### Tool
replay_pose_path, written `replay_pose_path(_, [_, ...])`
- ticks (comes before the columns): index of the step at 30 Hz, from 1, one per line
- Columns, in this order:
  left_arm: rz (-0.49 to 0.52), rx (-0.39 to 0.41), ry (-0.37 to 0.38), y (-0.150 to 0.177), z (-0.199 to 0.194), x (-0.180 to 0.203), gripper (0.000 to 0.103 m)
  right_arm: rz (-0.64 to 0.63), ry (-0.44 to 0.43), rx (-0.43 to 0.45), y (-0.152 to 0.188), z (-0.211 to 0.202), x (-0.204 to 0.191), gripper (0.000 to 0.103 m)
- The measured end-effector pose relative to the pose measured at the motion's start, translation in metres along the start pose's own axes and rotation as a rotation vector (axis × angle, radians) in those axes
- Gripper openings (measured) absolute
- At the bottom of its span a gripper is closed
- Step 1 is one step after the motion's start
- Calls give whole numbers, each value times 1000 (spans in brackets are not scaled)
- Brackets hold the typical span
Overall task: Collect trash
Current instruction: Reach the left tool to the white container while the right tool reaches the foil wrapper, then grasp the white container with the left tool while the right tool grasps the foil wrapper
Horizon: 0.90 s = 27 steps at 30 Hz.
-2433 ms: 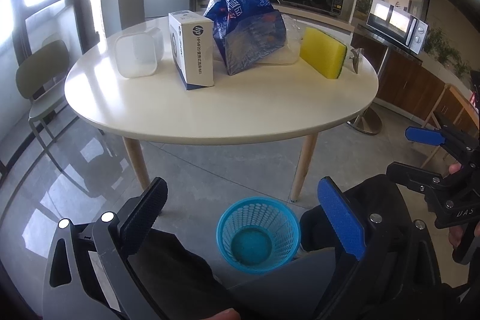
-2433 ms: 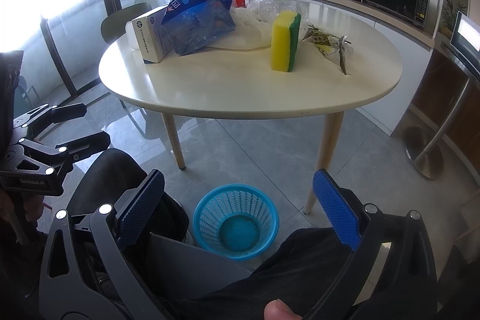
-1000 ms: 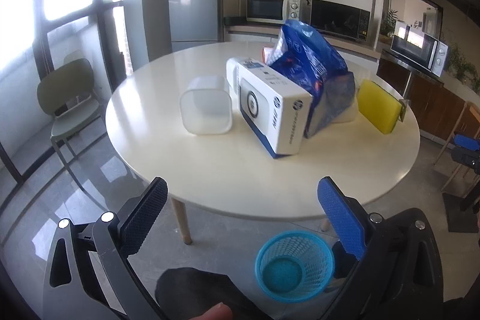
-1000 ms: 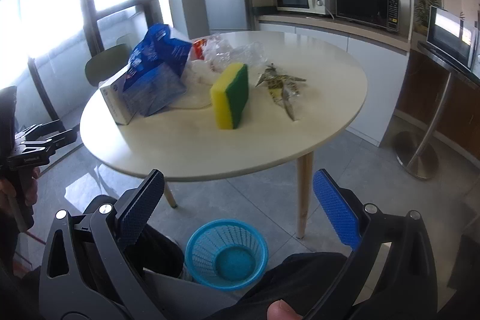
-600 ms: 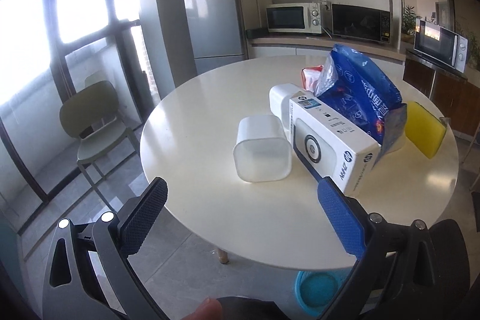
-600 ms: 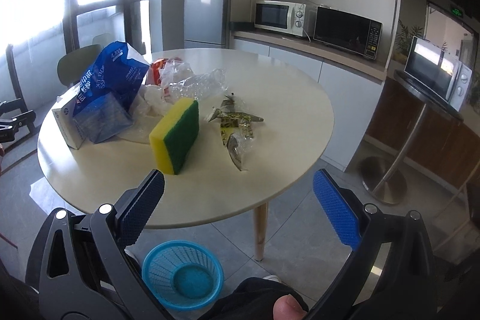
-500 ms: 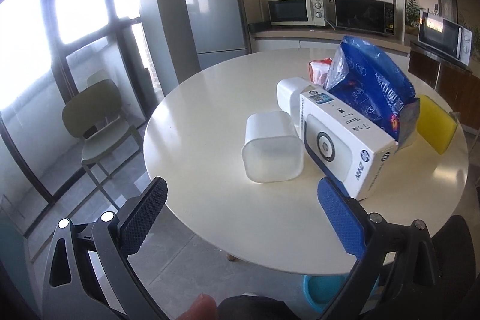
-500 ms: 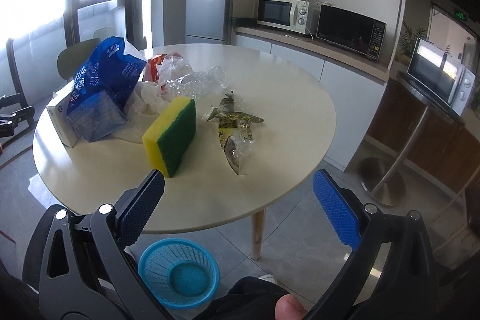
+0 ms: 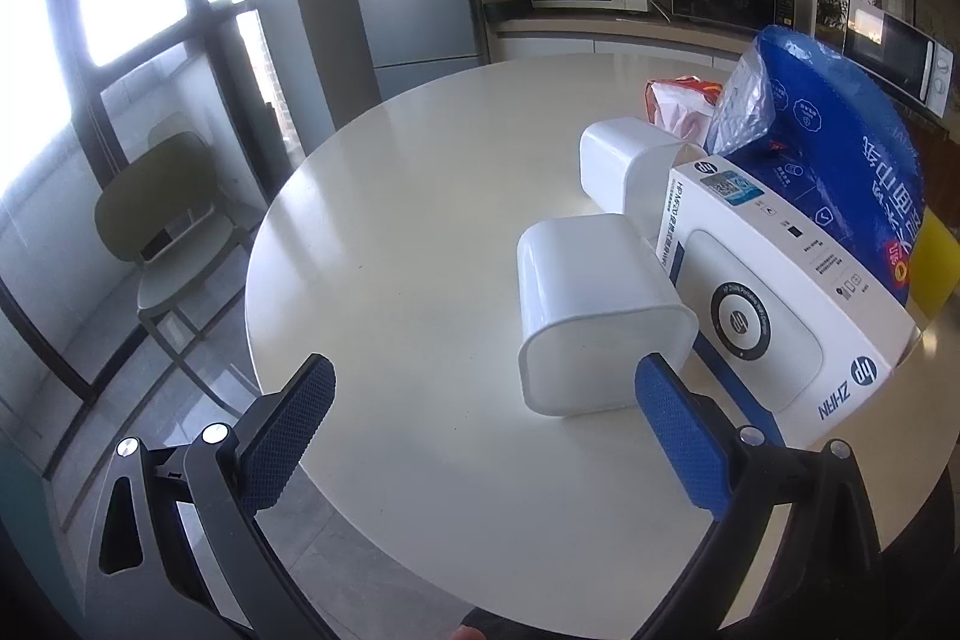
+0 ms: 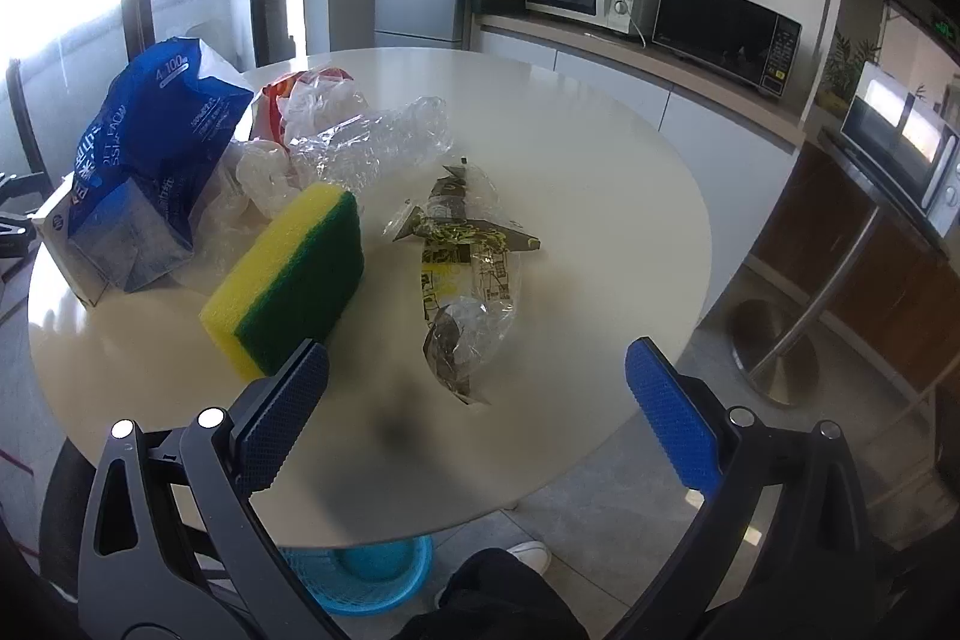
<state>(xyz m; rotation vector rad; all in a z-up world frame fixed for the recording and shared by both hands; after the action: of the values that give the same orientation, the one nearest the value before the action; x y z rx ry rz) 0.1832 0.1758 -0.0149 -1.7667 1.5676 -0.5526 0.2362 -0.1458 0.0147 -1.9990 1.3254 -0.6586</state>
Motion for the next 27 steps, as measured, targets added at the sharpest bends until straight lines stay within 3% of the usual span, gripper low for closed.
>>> replay_pose_path(10, [49, -8, -24, -7, 18, 3, 98, 16, 12, -36, -7, 35, 9, 94])
replay_pose_path(14, [69, -10, -28, -13, 22, 6, 90, 9, 20, -45, -11, 45, 9, 83])
replay_pose_path(20, [99, -30, -12, -12, 29, 9, 61, 6, 13, -71, -9, 55, 7, 62])
replay_pose_path(23, [105, -46, -1, -9, 32, 11, 36, 6, 0, -72, -7, 57, 6, 50])
replay_pose_path(25, [105, -55, 4, -9, 34, 11, 25, 2, -8, -69, -7, 56, 4, 37])
replay_pose_path(27, [103, -60, 11, -8, 36, 11, 5, -4, 2, -67, -8, 56, 4, 32])
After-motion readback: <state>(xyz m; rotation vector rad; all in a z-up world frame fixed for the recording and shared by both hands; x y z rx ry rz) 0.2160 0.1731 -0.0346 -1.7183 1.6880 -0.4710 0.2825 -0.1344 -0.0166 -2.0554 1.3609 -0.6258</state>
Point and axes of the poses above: each gripper's, at about its wrist camera, not at the fingertips, and z roughly the way its jaws point, x to its right, y to its underside, the point moved 9 cm from there along z, roughly the way its jaws point
